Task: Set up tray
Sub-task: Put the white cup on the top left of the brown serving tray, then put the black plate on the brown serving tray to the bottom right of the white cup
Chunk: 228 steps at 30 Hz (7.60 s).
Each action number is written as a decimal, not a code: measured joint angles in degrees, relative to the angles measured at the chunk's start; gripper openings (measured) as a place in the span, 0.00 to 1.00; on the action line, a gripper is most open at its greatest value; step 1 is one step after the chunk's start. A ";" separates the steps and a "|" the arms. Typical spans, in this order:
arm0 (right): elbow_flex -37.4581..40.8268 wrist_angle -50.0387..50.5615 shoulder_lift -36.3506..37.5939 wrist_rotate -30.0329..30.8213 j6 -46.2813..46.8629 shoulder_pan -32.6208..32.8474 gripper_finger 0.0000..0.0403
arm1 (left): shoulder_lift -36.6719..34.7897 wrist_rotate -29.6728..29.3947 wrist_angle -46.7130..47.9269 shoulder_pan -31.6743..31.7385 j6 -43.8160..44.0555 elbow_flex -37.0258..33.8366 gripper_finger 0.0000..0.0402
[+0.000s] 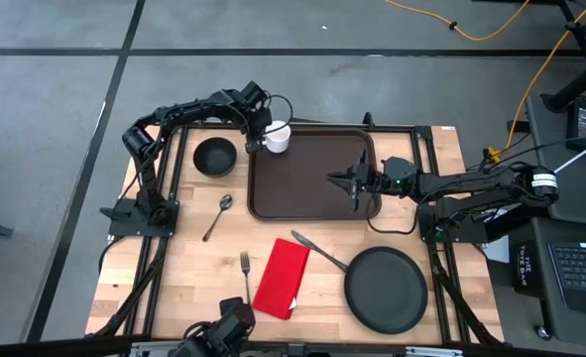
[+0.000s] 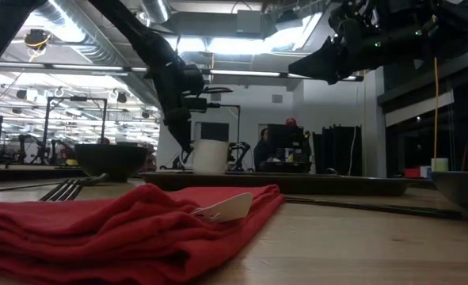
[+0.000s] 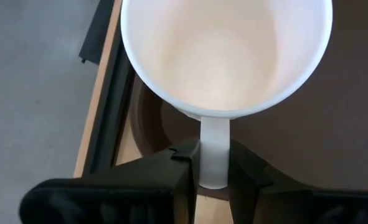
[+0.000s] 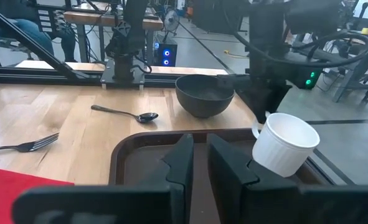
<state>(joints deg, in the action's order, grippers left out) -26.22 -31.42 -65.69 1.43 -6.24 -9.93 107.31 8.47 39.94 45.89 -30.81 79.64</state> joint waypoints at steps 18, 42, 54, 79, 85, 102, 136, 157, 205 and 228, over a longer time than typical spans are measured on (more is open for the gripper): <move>0.00 0.00 0.00 -0.04 0.06 0.00 0.13 | 0.00 -0.02 -2.05 0.00 -0.44 -0.04 0.12; 0.00 0.00 0.00 -0.07 0.04 -0.01 0.13 | -0.11 -1.54 -8.64 0.08 -2.01 -4.41 0.12; 0.00 0.00 0.00 -0.07 -0.02 -0.01 0.13 | -0.09 -4.51 -8.52 0.09 -0.58 -4.41 0.16; 0.00 0.19 0.00 -0.04 -0.24 -0.01 0.13 | -6.41 -3.85 -7.55 -0.62 0.02 -4.39 0.34; 0.00 0.28 0.00 -0.04 -0.24 -0.02 0.13 | -11.03 -3.81 -6.31 -1.51 -0.26 -4.39 0.33; -0.04 1.71 0.02 -0.07 -1.79 -0.02 0.13 | -15.93 -3.96 -0.51 -12.69 4.00 -4.39 0.02; -7.92 42.00 11.54 18.30 22.37 18.39 0.13 | -49.59 -25.06 -23.42 -45.42 27.10 -39.93 0.01; -23.69 94.60 0.92 1.67 57.64 30.56 0.13 | -49.44 -25.38 -23.46 -45.92 28.11 -39.93 0.01; -10.58 84.91 0.92 -0.07 60.02 34.53 0.23 | -49.41 -25.55 -23.45 -45.90 30.14 -39.93 0.01; -4.26 76.39 0.94 -3.88 59.14 34.60 0.39 | -49.40 -25.60 -23.45 -45.90 31.11 -39.93 0.01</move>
<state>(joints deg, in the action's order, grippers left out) -30.48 44.97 -64.75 -2.45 52.90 24.67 57.91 -17.12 16.49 -0.01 0.30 39.70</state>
